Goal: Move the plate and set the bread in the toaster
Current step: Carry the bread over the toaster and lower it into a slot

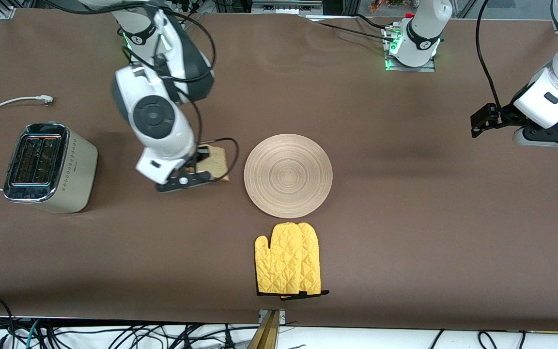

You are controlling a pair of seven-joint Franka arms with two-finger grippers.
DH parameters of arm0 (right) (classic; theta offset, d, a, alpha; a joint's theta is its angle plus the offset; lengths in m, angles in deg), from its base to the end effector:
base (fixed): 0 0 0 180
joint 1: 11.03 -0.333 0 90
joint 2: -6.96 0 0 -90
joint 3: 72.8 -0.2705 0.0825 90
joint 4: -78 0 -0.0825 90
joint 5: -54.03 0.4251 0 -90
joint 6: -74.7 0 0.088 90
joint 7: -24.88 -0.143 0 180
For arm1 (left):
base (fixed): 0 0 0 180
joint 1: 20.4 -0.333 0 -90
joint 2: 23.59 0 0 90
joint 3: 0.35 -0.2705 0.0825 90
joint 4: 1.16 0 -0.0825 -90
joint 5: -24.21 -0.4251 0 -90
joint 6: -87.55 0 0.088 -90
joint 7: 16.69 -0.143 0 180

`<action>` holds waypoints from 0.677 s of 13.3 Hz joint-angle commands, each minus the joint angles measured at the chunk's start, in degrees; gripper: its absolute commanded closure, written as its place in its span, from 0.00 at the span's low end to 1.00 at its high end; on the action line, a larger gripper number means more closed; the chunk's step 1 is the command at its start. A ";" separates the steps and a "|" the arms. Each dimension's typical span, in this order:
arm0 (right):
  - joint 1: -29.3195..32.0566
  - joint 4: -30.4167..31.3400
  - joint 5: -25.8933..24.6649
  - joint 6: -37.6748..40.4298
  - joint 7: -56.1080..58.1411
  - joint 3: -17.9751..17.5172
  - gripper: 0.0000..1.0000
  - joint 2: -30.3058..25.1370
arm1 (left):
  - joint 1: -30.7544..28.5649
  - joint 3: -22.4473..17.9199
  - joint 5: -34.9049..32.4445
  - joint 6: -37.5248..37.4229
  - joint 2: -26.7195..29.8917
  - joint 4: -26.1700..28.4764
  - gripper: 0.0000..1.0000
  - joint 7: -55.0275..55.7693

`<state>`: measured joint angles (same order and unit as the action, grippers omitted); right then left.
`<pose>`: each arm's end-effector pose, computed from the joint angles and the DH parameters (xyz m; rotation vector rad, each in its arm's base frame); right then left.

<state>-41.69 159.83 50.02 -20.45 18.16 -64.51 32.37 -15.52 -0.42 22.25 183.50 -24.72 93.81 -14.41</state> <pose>0.6262 0.2581 0.3401 2.9201 0.4325 -0.2472 0.6052 -0.0464 0.4955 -3.1066 0.0742 0.0008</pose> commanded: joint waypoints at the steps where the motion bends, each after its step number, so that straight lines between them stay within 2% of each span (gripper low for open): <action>1: 0.17 0.52 -1.96 4.26 14.13 9.86 1.00 -1.68 | 0.91 -0.37 -1.55 -0.68 0.07 -0.66 0.00 0.45; 4: 0.17 0.69 -5.12 4.35 22.79 20.07 1.00 -1.33 | 0.83 -0.28 -1.55 -0.85 -0.02 -0.66 0.00 0.36; 7: 0.25 0.96 -14.77 4.61 24.47 24.31 1.00 -0.98 | 0.83 -0.28 -1.46 -1.03 0.07 -0.75 0.00 0.36; 9: 0.26 1.31 -16.21 4.62 24.82 27.20 1.00 -0.89 | 0.91 -0.28 -1.55 -2.87 -0.02 -0.93 0.00 0.01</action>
<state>-40.40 160.68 35.82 -16.60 42.27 -39.71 31.54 -15.31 -0.40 22.25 182.57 -24.72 93.80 -14.41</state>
